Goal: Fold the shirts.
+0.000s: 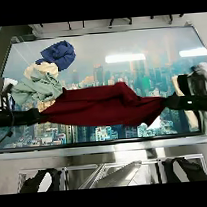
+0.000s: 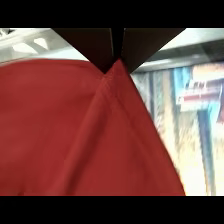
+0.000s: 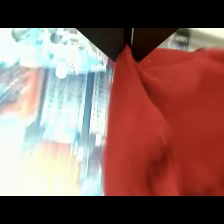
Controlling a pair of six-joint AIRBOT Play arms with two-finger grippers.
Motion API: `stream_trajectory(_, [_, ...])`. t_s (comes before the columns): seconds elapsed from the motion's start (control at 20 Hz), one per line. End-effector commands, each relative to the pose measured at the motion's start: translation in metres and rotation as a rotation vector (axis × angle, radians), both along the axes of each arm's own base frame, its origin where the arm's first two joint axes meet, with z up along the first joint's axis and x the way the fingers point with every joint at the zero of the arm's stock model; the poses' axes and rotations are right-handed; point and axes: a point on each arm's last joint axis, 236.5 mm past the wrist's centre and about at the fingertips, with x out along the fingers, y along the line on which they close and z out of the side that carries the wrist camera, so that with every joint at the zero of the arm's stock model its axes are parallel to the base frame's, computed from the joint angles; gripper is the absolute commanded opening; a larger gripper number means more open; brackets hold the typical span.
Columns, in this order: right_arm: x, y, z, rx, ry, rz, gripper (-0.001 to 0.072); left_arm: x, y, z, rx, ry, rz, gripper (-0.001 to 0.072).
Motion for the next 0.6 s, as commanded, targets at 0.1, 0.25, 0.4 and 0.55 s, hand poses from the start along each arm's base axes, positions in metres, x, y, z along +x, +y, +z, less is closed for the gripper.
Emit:
stream_trajectory(0.1, [-0.044, -0.003, 0.138, -0.134, -0.306, -0.050, 0.0030, -0.011, -0.016, 0.157, 0.078, -0.412, -0.009, 0.0013])
stream_trajectory(0.25, [-0.053, 0.000, 0.215, -0.184, -0.475, -0.043, 0.0030, -0.028, -0.012, 0.255, 0.170, -0.656, 0.002, 0.0012])
stream_trajectory(0.4, [-0.069, -0.008, 0.292, -0.282, -0.659, -0.083, 0.0030, -0.054, 0.004, 0.333, 0.302, -0.800, 0.044, 0.0013])
stream_trajectory(0.55, [-0.087, -0.019, 0.345, -0.383, -0.758, -0.123, 0.0031, -0.072, 0.004, 0.372, 0.334, -0.874, 0.051, 0.0013])
